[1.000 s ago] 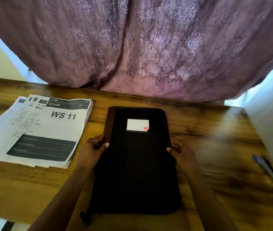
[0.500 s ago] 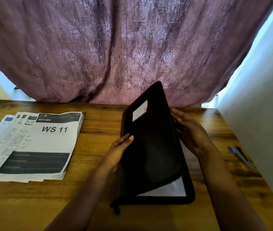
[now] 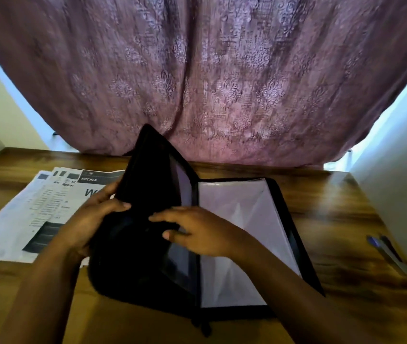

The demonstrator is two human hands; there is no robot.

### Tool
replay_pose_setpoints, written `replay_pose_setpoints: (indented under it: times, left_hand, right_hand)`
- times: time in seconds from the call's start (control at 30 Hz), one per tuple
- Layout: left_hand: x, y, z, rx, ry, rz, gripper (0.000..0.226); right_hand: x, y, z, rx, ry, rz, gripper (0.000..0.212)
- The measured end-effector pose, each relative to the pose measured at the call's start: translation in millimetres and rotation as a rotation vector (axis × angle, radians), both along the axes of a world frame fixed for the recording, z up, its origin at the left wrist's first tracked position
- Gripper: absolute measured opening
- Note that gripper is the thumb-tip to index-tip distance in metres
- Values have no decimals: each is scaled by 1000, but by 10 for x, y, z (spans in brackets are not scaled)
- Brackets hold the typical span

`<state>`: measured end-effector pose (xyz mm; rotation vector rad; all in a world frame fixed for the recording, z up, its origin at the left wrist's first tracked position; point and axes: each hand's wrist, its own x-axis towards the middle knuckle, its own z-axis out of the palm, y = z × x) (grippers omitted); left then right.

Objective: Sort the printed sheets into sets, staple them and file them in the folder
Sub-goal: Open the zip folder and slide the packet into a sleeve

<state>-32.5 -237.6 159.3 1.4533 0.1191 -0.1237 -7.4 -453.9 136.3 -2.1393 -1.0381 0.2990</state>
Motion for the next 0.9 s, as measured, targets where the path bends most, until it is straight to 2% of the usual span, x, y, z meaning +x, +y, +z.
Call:
replay_pose_setpoints:
  times: [0.03,0.1,0.17,0.2,0.3,0.37,0.43,0.47,0.57,0.6,0.63,0.7,0.77,0.8,0.9]
  left_hand:
    - [-26,42,10,56,-2,57,53]
    - [-89,152,-25,132,-3,117,54]
    - [-134,264,-119,175,31,134,54]
    - [-144,332,-201,175,65,155,53]
    - [-155,505,-449,212,177,234,44]
    - [-148,591,-639,340,195,241,34]
    - [-114,719,-889,568,163,218,22]
    - [-99,774,-1014,709,164,205,26]
    - [14,892,-1336,1381,298,61,55]
    - [64,851,-1376,1555,328,40,57]
    - [116,746,-1381,1623,290,60,56]
    - [243,350,-1352,1558,15,120,52]
    - [410,-148,-1373,1454,-270,22,58]
    - [501,-398,-1398,1430,-298,-98,69]
    - [674,-1008,-1586,1429,-173,-342,100]
  right_hand:
    - [-17,3,-3,-85,-48,12,45]
    - [-32,-32,-40,-120,-28,0,48]
    - [-21,-84,-114,-130,19,-69,59]
    - [-8,-116,-163,-203,51,-112,65]
    - [16,-233,-347,-598,167,-190,69]
    - [20,-356,-502,-804,219,-202,68]
    - [14,-516,-649,-946,239,-260,67]
    - [-1,-596,-696,-1018,229,-310,66]
    - [-30,-747,-769,-1164,163,-433,66]
    - [-15,-773,-790,-1155,138,-463,63]
    - [8,-791,-796,-1116,107,-504,59]
    - [118,-816,-812,-993,-8,-592,52]
    - [306,-816,-859,-842,-139,-607,51]
    - [411,-804,-905,-755,-161,-586,54]
    - [660,-816,-1106,-628,-103,-531,62]
